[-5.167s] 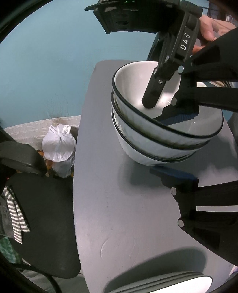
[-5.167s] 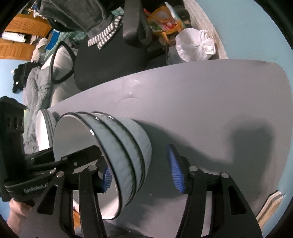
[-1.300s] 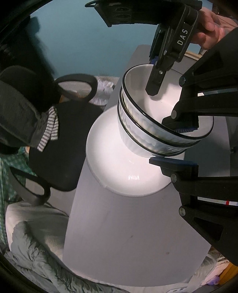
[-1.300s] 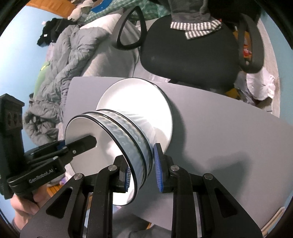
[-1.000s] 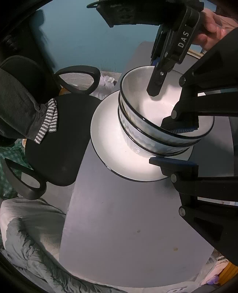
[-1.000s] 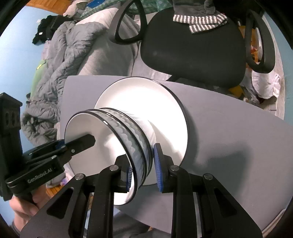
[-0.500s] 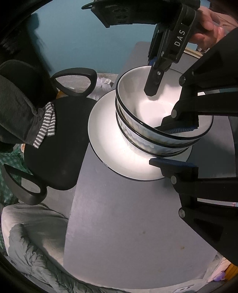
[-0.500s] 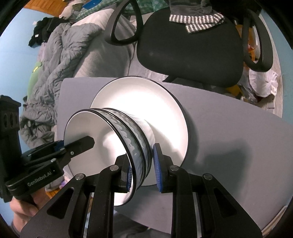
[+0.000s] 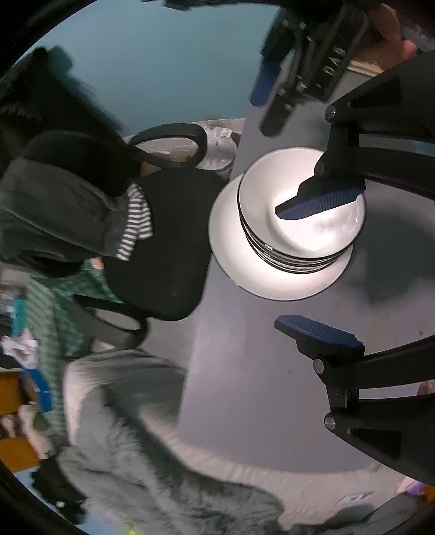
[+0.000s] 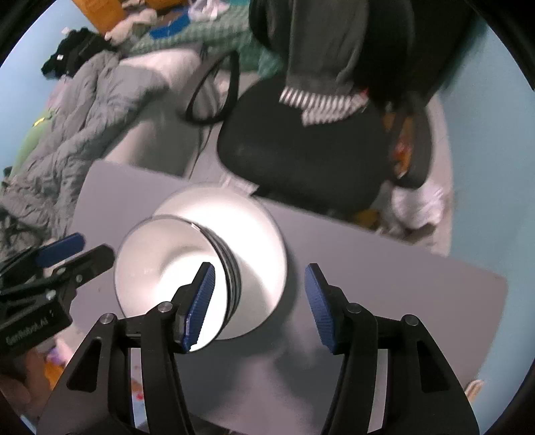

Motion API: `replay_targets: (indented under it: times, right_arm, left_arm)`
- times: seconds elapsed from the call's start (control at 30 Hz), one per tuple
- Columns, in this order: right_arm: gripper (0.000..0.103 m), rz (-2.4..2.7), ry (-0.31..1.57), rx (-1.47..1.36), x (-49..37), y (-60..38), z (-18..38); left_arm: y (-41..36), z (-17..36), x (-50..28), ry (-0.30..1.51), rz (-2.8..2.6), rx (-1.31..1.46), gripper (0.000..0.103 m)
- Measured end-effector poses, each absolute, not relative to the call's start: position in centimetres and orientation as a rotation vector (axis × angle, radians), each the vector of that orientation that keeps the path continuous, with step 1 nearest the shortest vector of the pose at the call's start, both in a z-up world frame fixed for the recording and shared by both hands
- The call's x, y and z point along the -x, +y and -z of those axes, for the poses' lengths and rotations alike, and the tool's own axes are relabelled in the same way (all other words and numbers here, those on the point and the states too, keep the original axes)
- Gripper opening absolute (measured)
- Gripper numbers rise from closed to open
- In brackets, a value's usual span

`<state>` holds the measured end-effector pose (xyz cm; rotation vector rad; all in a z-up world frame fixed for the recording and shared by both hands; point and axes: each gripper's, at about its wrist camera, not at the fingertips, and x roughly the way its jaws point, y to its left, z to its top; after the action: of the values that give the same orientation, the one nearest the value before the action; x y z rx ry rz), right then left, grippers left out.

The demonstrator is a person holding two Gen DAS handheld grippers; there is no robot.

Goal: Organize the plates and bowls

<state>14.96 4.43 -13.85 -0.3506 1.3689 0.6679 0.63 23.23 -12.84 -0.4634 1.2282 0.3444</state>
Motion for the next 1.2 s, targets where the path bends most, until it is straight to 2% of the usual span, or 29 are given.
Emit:
replay_targets:
  times: [0.1, 0.33, 0.47, 0.73, 1.2]
  right_arm:
    - [0.056, -0.642, 1.308, 0.350, -14.9, 4.0, 11.2]
    - [0.057, -0.626, 1.205, 0.299, -14.2, 2.0, 5.2]
    - [0.057, -0.624, 1.183, 0.263, -13.7, 0.9, 3.0]
    - [0.057, -0.609, 1.105, 0.249, -12.0, -1.1, -0.9]
    - [0.057, -0.586, 1.046, 0.203, -9.8, -3.4, -4.0]
  left_arm:
    - [22.7, 10.6, 0.0, 1.189, -0.339, 0.444, 0.071]
    - [21.1, 5.8, 1.7, 1.083, -0.341, 0.438, 0.072]
    - [20.2, 3.1, 2.7, 1.019, -0.338, 0.418, 0.080]
    - [17.6, -1.2, 4.1, 0.948, -0.347, 0.271, 0.083]
    - [16.6, -4.9, 6.6, 0.862, -0.360, 0.342, 0.084]
